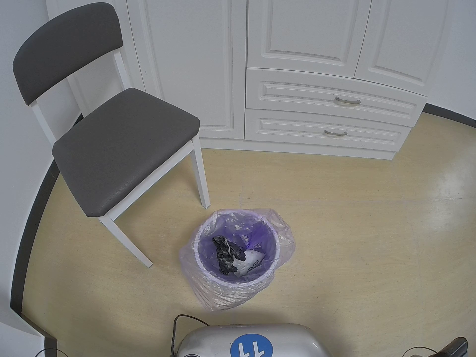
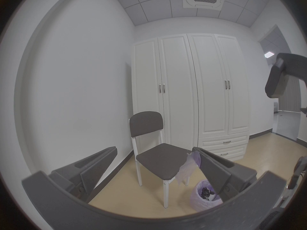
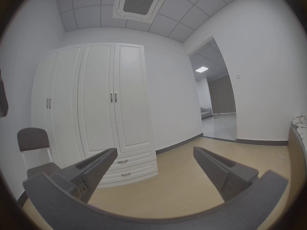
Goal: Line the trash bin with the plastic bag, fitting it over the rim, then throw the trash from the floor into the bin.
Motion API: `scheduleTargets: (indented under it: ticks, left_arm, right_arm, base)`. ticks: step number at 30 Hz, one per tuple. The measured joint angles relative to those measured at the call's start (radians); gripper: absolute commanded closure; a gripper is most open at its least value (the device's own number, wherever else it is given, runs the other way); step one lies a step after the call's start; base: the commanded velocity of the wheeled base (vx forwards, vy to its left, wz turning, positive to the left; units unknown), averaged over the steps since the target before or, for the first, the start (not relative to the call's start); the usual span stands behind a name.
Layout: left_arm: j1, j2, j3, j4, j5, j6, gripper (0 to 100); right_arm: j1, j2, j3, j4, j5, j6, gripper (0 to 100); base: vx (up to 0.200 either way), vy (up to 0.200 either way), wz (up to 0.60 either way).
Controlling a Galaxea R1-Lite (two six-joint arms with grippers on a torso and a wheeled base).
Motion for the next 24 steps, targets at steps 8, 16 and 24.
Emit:
scheduleTargets:
  ticks: [8, 16, 24]
  left_arm:
    - [0.0, -0.034, -0.005, -0.012, 0.008, -0.002, 0]
    - [0.0, -0.04, -0.013, -0.106, 0.009, -0.009, 0]
    - [-0.001, -0.042, 0.063, -0.349, 0.011, 0.0, 0]
  right_arm:
    - [0.0, 0.0, -0.006, -0.102, 0.056, -0.019, 0]
    - [0.0, 0.0, 0.047, -0.344, 0.066, -0.068, 0]
    - [0.0, 0.001, 0.152, -0.595, 0.15, -0.124, 0]
  base:
    - [0.0, 0.0, 0.0]
    - [0.0, 0.0, 0.0]
    - [0.0, 0.0, 0.0]
